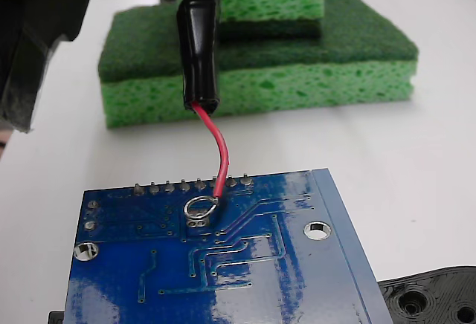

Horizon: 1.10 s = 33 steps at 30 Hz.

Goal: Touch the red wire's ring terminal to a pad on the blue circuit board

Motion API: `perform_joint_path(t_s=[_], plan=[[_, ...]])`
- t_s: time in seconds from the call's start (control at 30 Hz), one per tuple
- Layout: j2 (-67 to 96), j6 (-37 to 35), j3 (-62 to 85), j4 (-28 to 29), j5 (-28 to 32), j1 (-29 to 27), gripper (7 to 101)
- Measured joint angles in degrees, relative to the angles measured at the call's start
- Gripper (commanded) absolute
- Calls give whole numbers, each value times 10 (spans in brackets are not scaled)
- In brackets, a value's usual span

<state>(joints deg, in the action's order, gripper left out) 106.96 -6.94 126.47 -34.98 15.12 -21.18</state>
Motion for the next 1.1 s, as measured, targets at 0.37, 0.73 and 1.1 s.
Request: perform_joint_path(t_s=[0.37,0.73,1.1], plan=[[-3,0,0,-2,-1,-2,1003],[-8,0,1,0,-1,-3,1003],[-7,0,1,0,1,-3,1003]])
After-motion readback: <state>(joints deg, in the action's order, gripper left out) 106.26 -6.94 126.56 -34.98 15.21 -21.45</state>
